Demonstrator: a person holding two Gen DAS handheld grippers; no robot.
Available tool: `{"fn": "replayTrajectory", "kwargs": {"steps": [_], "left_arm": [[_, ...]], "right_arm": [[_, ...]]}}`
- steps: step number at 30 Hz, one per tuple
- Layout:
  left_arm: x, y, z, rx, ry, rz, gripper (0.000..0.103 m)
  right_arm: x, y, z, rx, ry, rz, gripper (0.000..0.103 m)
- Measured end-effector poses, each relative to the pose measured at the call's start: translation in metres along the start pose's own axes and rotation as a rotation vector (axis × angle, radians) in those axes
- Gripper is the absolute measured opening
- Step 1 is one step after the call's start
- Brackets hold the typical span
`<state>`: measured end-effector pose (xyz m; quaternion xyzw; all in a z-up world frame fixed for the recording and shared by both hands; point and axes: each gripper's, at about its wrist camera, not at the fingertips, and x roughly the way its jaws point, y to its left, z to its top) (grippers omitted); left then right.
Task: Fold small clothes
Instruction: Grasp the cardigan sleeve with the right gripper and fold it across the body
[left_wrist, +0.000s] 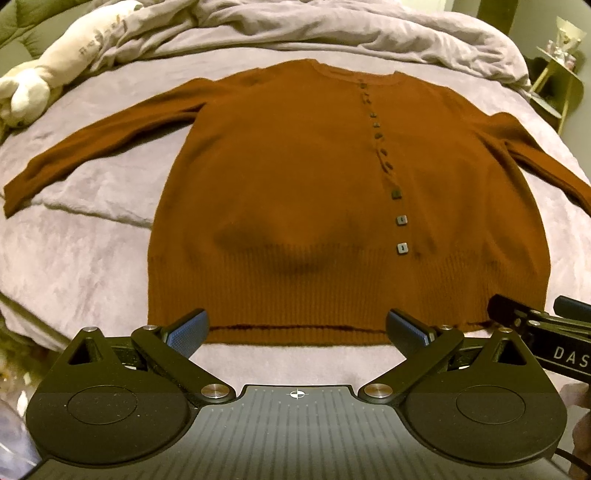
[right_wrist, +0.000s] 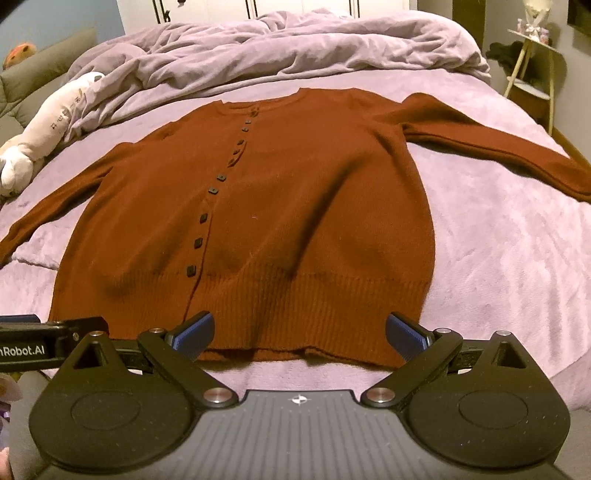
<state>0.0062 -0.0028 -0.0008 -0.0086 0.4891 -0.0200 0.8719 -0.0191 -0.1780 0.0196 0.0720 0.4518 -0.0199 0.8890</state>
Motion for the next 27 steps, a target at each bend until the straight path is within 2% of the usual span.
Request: {"fn": "replayTrajectory", "kwargs": {"steps": [13,16,19,21,24,27], "left_arm": [[0.004,-0.002,0.0,0.007,0.013,0.029,0.103],[0.003,-0.004,0.0,0.02,0.02,0.016,0.103],[-0.001,-0.006,-0.002,0.037,0.002,0.018,0.103],[-0.003,-0.007,-0.002,0.048,0.002,0.026,0.103],[-0.003,-0.008,0.0,0.046,0.028,0.035,0.103],[-0.003,-0.009,0.002,0.033,0.049,-0.014,0.103]], "right_arm": [[0.004,-0.006,-0.002,0.019,0.007,0.038,0.099],[0.004,-0.006,-0.004,0.019,-0.006,0.052,0.099],[0.0,-0.008,-0.008,0.019,-0.059,0.079,0.099],[-0.001,-0.013,-0.012,0.028,-0.097,0.132,0.099],[0.008,-0.026,-0.013,0.124,-0.025,0.202,0.099],[0.019,-0.047,-0.012,0.253,0.045,0.244,0.099]]}}
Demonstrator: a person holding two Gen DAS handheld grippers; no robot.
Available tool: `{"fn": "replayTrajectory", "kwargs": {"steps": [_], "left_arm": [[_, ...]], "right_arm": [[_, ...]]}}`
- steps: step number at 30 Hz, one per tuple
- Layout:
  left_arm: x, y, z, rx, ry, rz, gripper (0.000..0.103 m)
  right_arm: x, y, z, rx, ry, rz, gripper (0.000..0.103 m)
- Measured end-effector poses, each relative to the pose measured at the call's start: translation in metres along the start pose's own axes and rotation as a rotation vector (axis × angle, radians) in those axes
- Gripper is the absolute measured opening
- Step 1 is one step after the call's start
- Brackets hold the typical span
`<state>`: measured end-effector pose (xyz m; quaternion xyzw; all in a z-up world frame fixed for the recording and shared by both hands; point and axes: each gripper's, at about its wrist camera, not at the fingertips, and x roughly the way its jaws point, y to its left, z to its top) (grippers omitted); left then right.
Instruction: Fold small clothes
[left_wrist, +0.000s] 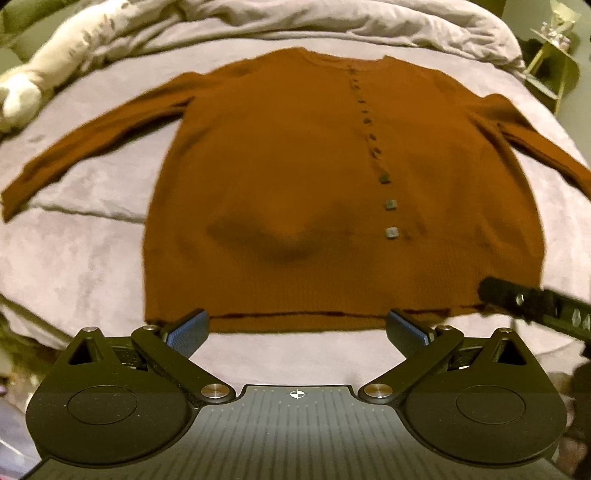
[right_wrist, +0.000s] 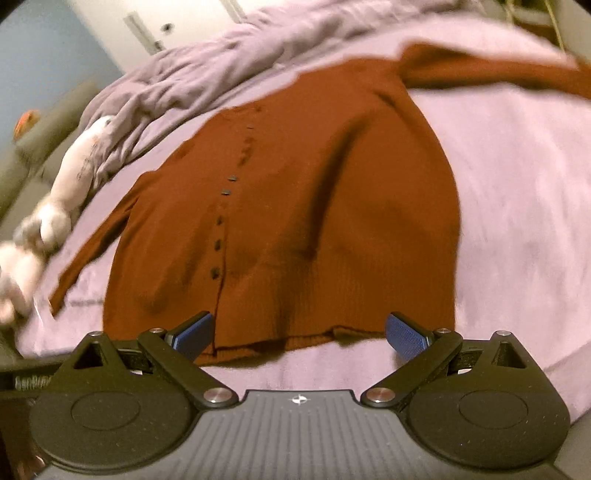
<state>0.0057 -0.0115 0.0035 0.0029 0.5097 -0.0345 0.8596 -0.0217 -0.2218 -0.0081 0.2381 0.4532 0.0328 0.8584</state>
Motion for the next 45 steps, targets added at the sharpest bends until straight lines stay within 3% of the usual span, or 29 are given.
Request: {"fn": "replayTrajectory", "kwargs": {"steps": [4,9,13,19,21,26,29,31,35,39,42,45], "left_arm": [[0.0,0.0,0.009,0.014,-0.041,0.001,0.103],[0.007,0.007,0.035,-0.045,-0.098,-0.01,0.103],[0.023,0.007,0.052,-0.057,-0.132,0.011,0.103],[0.061,0.006,0.069,-0.092,-0.106,0.03,0.103],[0.07,0.004,0.071,-0.086,-0.091,0.043,0.103],[0.092,0.0,0.071,-0.066,-0.053,0.056,0.103],[0.097,-0.002,0.066,-0.049,-0.062,0.078,0.103],[0.098,0.0,0.063,-0.061,-0.075,0.073,0.103],[0.098,0.012,0.061,-0.106,-0.08,0.023,0.103],[0.097,0.021,0.057,-0.122,-0.106,-0.017,0.103],[0.094,0.023,0.054,-0.125,-0.124,-0.03,0.103],[0.086,0.024,0.059,-0.157,-0.13,-0.035,0.103]], "right_arm": [[-0.005,-0.032,0.023,0.078,-0.055,-0.016,0.099],[-0.034,-0.104,0.081,0.225,-0.309,-0.144,0.099],[-0.044,-0.171,0.12,0.41,-0.425,-0.173,0.094],[-0.023,-0.236,0.148,0.639,-0.457,-0.176,0.07],[-0.016,-0.258,0.15,0.719,-0.47,-0.168,0.056],[-0.011,-0.29,0.16,0.846,-0.536,-0.122,0.053],[-0.005,-0.301,0.164,0.85,-0.55,-0.129,0.043],[-0.002,-0.302,0.171,0.829,-0.528,-0.155,0.033],[0.0,-0.289,0.189,0.662,-0.471,-0.276,0.013],[-0.005,-0.266,0.209,0.5,-0.449,-0.399,0.007],[-0.008,-0.21,0.226,0.258,-0.497,-0.445,0.007],[0.002,-0.117,0.227,-0.111,-0.521,-0.361,0.007]]}}
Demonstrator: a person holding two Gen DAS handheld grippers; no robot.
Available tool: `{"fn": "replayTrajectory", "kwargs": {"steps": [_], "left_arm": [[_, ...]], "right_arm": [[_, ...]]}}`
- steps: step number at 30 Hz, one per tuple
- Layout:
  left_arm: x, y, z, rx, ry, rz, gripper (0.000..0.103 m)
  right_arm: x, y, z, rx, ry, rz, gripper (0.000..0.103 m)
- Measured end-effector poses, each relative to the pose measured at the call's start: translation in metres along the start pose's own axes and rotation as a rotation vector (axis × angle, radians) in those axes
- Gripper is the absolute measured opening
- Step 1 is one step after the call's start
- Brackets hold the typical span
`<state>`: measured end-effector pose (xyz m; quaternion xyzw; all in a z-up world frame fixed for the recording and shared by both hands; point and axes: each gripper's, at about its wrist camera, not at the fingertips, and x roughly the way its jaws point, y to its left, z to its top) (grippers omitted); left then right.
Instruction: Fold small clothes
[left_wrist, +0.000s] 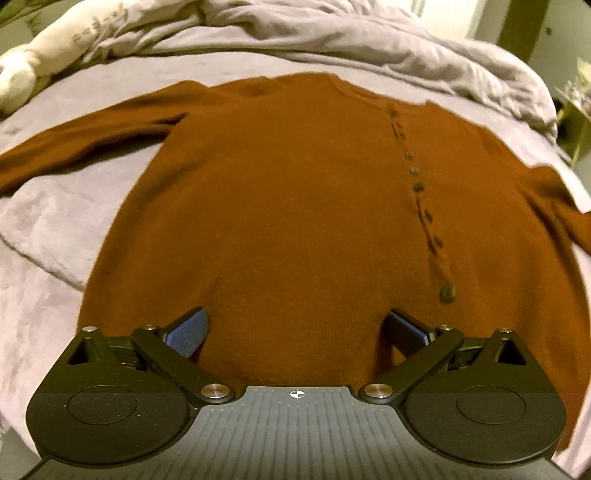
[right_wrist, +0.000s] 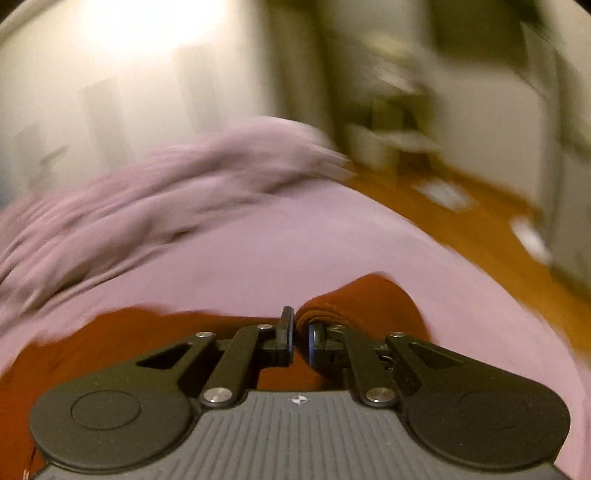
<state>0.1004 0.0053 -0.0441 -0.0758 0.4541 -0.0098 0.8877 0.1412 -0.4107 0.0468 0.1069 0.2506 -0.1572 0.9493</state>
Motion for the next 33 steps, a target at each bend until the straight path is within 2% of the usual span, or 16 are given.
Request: {"fn": "replayTrajectory", "kwargs": {"steps": [2,4,5,6,7,9,12,14,17,20,24,29,33], "left_arm": [[-0.008,0.003,0.009,-0.039,-0.032,-0.062,0.103],[-0.013,0.003,0.02,-0.042,-0.052,-0.116,0.103],[-0.015,0.002,0.027,-0.036,-0.061,-0.134,0.103],[-0.017,0.002,0.035,-0.031,-0.071,-0.158,0.103],[-0.018,0.001,0.044,-0.03,-0.076,-0.193,0.103],[-0.014,-0.003,0.059,-0.03,-0.07,-0.269,0.103],[-0.001,-0.021,0.078,-0.027,-0.042,-0.391,0.103],[0.012,-0.043,0.085,-0.007,-0.036,-0.426,0.103],[0.029,-0.085,0.087,0.112,-0.045,-0.446,0.103],[0.037,-0.129,0.076,0.323,-0.086,-0.434,0.103],[0.045,-0.173,0.046,0.576,-0.115,-0.425,0.103],[0.052,-0.2,0.02,0.796,-0.241,-0.327,0.103],[0.056,-0.215,0.02,0.866,-0.302,-0.31,0.103]], "right_arm": [[-0.013,0.065,-0.009,-0.217,-0.028,0.144,0.007],[-0.023,0.122,-0.033,-0.391,-0.014,0.279,0.008],[-0.024,0.141,-0.045,-0.446,0.009,0.319,0.013],[-0.025,0.157,-0.06,-0.494,0.039,0.345,0.021],[-0.025,0.166,-0.071,-0.517,0.051,0.346,0.023],[-0.026,0.17,-0.087,-0.527,0.057,0.311,0.031],[-0.031,0.149,-0.095,-0.412,0.106,0.274,0.036],[-0.03,0.132,-0.093,-0.349,0.117,0.247,0.04],[-0.037,0.109,-0.099,-0.249,0.135,0.225,0.047],[-0.039,0.084,-0.106,-0.176,0.161,0.211,0.047],[-0.046,0.044,-0.114,-0.007,0.193,0.201,0.048],[-0.053,0.013,-0.123,0.074,0.221,0.183,0.048],[-0.053,0.003,-0.128,0.113,0.24,0.174,0.048]]}}
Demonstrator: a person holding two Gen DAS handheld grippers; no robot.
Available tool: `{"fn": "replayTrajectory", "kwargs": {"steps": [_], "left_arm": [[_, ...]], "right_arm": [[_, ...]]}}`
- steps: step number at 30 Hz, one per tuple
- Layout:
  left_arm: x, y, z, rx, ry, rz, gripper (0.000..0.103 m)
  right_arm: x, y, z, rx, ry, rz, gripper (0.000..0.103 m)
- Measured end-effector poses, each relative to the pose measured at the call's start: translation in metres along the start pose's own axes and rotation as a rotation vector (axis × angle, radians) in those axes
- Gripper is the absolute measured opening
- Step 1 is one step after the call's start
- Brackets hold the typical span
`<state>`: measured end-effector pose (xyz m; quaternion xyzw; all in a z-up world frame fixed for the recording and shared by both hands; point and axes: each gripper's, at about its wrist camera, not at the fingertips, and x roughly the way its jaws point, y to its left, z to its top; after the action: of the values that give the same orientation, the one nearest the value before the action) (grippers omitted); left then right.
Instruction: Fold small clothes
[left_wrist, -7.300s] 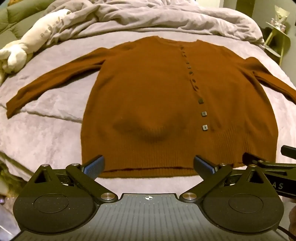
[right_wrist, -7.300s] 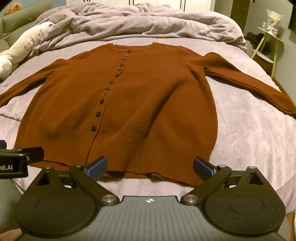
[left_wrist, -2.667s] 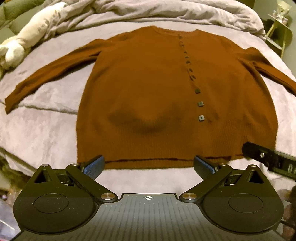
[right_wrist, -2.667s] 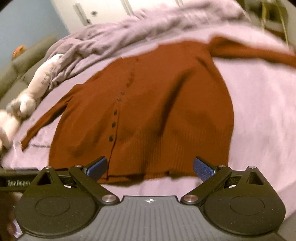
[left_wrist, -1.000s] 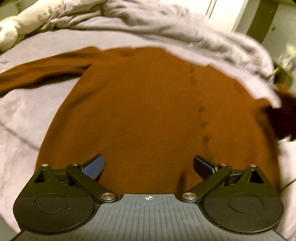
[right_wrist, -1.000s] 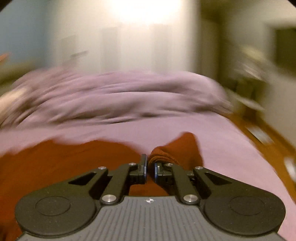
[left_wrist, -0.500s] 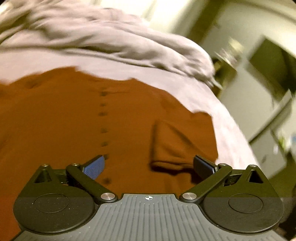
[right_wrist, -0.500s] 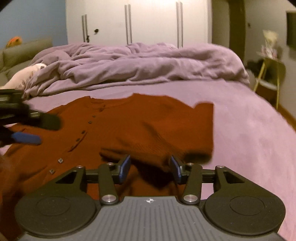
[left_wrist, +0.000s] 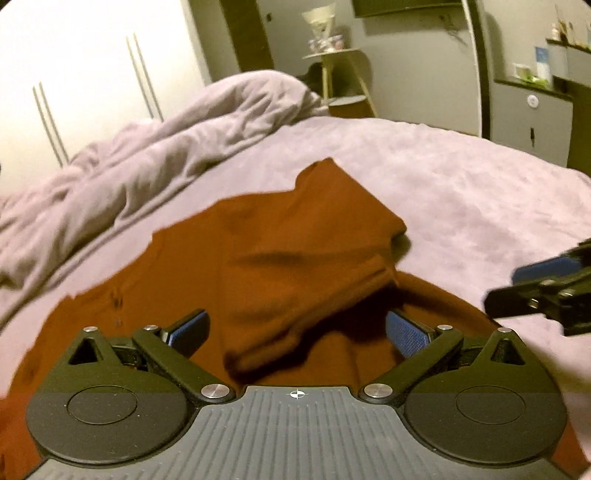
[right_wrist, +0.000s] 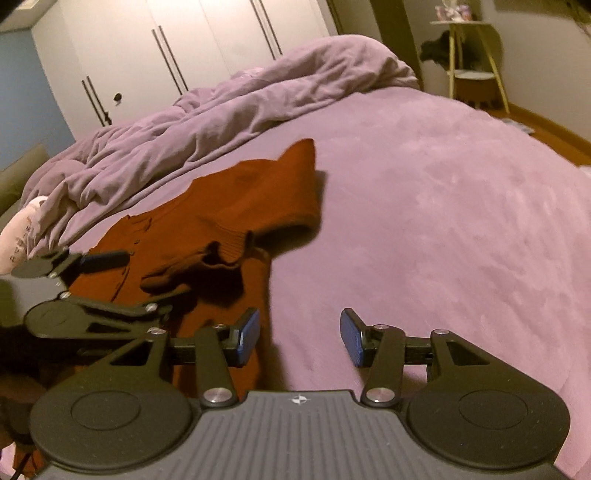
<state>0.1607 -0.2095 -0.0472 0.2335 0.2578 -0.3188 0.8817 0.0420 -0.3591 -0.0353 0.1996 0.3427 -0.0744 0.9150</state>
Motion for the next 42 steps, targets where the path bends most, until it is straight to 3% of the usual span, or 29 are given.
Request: {"fn": "replayTrajectory", "kwargs": {"steps": [1,2,3,5,7,8,11,14,16,20,23,25,27,30,32,35,37,39,42], "left_arm": [[0.003,0.001,0.002,-0.002,-0.001,-0.012,0.102],[0.006,0.004,0.004,-0.014,0.003,-0.037,0.088],[0.012,0.007,0.006,-0.037,0.019,-0.063,0.06],[0.024,0.016,0.008,-0.11,0.075,-0.107,0.041],[0.026,0.027,0.007,-0.194,0.066,-0.157,0.023],[0.023,0.035,0.006,-0.25,0.058,-0.179,0.009],[0.006,0.073,0.003,-0.476,0.011,-0.191,0.008],[-0.019,0.126,-0.006,-0.666,-0.061,-0.128,0.008],[-0.036,0.161,-0.02,-0.756,-0.088,-0.048,0.008],[-0.051,0.213,-0.061,-0.874,-0.048,0.106,0.008],[-0.054,0.236,-0.1,-0.99,0.006,0.111,0.01],[-0.052,0.242,-0.12,-1.041,0.025,0.095,0.025],[-0.051,0.246,-0.134,-1.082,0.012,0.043,0.048],[-0.051,0.249,-0.142,-1.125,-0.031,-0.001,0.055],[-0.04,0.253,-0.138,-1.151,-0.031,-0.016,0.052],[-0.028,0.26,-0.127,-1.131,0.009,-0.022,0.008],[-0.034,0.261,-0.111,-1.065,-0.036,-0.005,0.008],[-0.051,0.268,-0.092,-1.016,-0.132,-0.017,0.008],[-0.078,0.286,-0.07,-0.981,-0.256,0.034,0.008]], "right_arm": [[0.0,-0.002,-0.001,0.012,0.001,-0.001,0.048],[-0.002,-0.003,-0.001,0.019,0.002,0.0,0.048],[-0.003,-0.003,-0.001,0.023,0.002,0.002,0.048],[-0.003,-0.001,0.0,0.017,-0.001,-0.002,0.047],[-0.002,0.0,0.002,0.01,-0.001,-0.009,0.047],[-0.003,0.001,0.002,0.006,-0.002,-0.012,0.047],[-0.005,0.005,0.004,-0.017,-0.012,-0.02,0.047],[-0.005,0.013,0.007,-0.065,-0.023,-0.033,0.048],[-0.002,0.022,0.008,-0.113,-0.028,-0.048,0.048],[0.013,0.05,0.011,-0.263,-0.037,-0.089,0.05],[0.032,0.068,0.013,-0.352,-0.03,-0.135,0.05],[0.041,0.076,0.016,-0.382,-0.03,-0.152,0.05],[0.05,0.085,0.019,-0.433,-0.039,-0.171,0.052],[0.063,0.101,0.022,-0.536,-0.054,-0.209,0.054],[0.073,0.11,0.024,-0.607,-0.061,-0.232,0.054],[0.088,0.119,0.025,-0.675,-0.064,-0.263,0.054],[0.096,0.122,0.027,-0.709,-0.069,-0.281,0.054],[0.103,0.126,0.029,-0.747,-0.079,-0.29,0.054],[0.115,0.131,0.032,-0.816,-0.088,-0.308,0.054]]}}
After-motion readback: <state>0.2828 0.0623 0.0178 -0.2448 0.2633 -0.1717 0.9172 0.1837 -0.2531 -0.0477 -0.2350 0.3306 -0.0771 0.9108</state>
